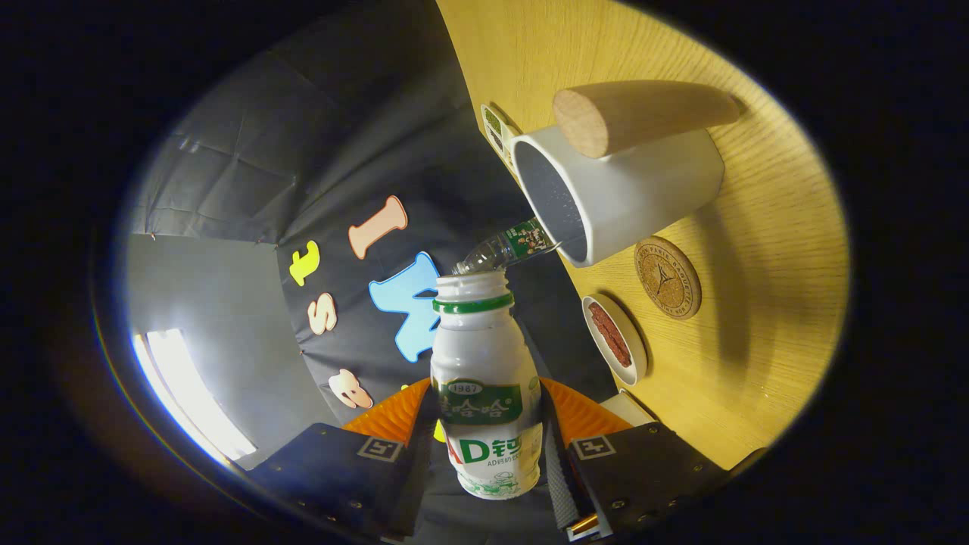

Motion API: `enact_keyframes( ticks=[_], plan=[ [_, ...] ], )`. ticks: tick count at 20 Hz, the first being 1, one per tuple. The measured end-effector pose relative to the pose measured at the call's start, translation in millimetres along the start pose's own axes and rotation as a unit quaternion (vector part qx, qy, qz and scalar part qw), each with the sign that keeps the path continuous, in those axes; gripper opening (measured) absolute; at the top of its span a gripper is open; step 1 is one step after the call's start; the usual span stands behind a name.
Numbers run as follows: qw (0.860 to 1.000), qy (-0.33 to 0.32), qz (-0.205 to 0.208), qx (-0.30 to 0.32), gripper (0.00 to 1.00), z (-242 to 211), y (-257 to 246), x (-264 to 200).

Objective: Take the bottle from table, then pour the juice into the cup, finally place the bottle on the coaster

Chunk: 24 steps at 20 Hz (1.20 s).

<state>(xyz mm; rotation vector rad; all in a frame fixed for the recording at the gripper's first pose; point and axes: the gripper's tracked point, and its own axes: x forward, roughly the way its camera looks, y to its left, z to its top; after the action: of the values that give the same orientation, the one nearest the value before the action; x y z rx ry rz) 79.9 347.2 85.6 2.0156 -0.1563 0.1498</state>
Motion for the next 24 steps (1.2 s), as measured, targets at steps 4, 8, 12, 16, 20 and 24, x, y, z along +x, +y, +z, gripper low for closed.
enact_keyframes(
  ticks=[4, 8, 12, 16, 20, 24],
  plan=[
    [1.000, -0.002, -0.002, 0.007, 0.66, 0.4, -0.5, -1.4],
    [1.000, -0.008, -0.002, 0.019, 0.66, 2.9, 0.0, -3.0],
    [1.000, -0.010, -0.002, 0.025, 0.66, 1.7, 4.2, -1.6],
    [0.999, -0.013, -0.001, 0.035, 0.66, 1.2, 9.2, -1.4],
    [0.999, -0.015, 0.001, 0.043, 0.66, 0.8, 13.0, -2.1],
    [0.998, -0.019, 0.001, 0.052, 0.66, 3.2, 15.1, -4.4]
  ],
)
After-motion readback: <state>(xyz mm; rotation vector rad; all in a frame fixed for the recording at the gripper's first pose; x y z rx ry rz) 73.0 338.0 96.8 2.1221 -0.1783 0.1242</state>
